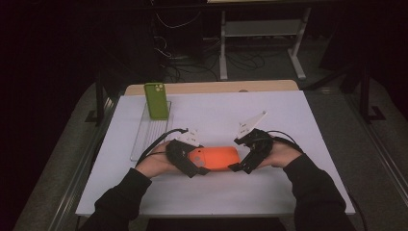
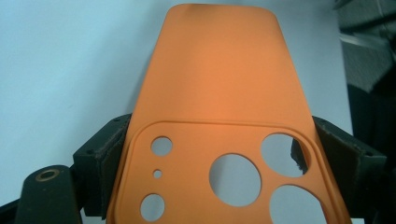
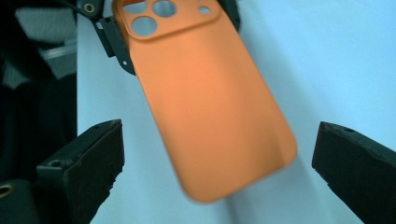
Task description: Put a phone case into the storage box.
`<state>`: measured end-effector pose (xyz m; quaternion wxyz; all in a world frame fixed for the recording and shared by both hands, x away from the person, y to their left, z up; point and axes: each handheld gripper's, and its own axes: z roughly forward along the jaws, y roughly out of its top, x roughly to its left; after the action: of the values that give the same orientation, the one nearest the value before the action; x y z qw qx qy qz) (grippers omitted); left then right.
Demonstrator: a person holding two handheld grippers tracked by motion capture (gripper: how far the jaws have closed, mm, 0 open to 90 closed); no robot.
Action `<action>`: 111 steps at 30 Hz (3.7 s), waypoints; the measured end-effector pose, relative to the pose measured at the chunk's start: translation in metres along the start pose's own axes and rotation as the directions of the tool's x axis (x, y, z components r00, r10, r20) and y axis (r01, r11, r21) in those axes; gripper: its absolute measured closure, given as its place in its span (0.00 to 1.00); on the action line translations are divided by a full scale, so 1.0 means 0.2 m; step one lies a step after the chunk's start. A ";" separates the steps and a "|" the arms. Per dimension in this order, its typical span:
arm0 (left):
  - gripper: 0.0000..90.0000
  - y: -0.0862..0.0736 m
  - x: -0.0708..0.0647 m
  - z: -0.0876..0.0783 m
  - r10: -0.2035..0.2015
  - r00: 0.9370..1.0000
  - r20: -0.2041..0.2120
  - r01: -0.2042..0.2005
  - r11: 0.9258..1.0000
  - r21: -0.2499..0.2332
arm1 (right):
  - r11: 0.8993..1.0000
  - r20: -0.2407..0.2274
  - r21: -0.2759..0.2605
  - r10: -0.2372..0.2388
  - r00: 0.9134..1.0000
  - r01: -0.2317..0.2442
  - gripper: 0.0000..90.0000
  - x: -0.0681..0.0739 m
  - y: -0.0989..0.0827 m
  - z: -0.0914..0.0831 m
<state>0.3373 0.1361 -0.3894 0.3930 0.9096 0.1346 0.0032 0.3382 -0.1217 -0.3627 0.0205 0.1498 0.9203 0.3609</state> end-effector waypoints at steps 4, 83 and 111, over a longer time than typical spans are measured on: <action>0.17 0.00 0.00 0.01 -0.051 0.997 -0.057 0.051 0.999 0.012 | 0.997 0.052 -0.031 0.066 0.996 -0.064 0.01 -0.01 -0.06 -0.01; 0.17 -0.01 0.05 -0.01 -0.196 0.964 -0.181 0.184 0.980 -0.079 | 0.850 0.741 0.255 -0.478 0.471 0.461 0.00 0.29 -0.16 0.29; 0.17 0.00 0.02 0.03 -0.170 0.974 -0.151 0.163 0.985 -0.057 | 0.678 0.730 0.414 -0.646 0.223 0.608 0.62 0.41 -0.13 0.44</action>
<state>0.3413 0.1328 -0.3927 0.4003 0.8832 0.2405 0.0442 0.2666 -0.0585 -0.4399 0.5968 -0.0793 0.7769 0.1841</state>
